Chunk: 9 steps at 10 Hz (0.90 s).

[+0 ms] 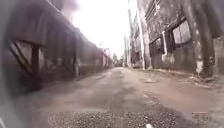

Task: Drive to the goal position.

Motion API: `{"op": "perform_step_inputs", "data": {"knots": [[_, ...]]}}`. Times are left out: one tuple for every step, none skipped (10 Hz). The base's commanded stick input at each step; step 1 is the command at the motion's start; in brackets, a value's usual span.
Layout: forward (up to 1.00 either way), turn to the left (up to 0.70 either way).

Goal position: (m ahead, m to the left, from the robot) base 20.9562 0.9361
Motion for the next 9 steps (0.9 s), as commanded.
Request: {"op": "perform_step_inputs", "data": {"knots": [[1.0,0.0],[1.0,0.0],[1.0,0.0],[1.0,-0.14],[1.0,-0.11],[1.0,-0.06],[1.0,0.0],[1.0,-0.06],[1.0,-0.09]]}}
